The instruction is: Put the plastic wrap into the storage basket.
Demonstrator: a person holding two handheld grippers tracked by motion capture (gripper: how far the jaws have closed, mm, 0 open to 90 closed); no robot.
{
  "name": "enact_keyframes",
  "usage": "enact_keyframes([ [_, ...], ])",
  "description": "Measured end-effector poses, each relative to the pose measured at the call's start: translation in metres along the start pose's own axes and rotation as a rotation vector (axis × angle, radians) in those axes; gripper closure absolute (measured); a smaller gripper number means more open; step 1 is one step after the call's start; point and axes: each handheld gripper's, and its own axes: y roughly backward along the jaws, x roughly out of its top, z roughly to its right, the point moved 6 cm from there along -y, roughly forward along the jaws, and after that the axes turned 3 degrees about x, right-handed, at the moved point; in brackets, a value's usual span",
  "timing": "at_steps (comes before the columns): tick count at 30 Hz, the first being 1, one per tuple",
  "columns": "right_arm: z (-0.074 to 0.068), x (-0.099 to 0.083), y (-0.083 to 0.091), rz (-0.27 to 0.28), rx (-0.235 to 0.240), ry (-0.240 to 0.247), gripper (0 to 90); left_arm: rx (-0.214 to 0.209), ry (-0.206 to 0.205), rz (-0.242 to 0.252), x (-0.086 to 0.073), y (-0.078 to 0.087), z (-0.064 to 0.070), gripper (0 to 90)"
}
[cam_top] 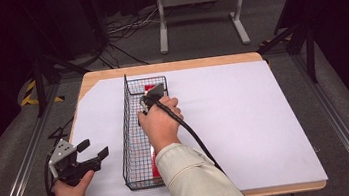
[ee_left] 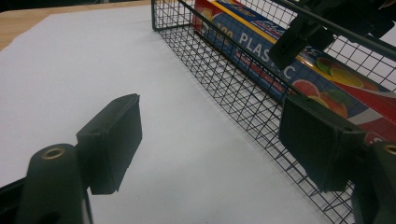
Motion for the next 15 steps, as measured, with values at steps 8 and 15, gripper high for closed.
enact_keyframes([
  [8,-0.002,0.005,0.011,0.057,0.072,0.002,30.3,-0.001,-0.005,-0.003,0.0,-0.001,0.001,22.2],
  [15,0.001,0.009,0.026,0.127,0.101,0.034,27.5,0.004,-0.001,-0.004,0.0,0.0,0.0,22.2],
])
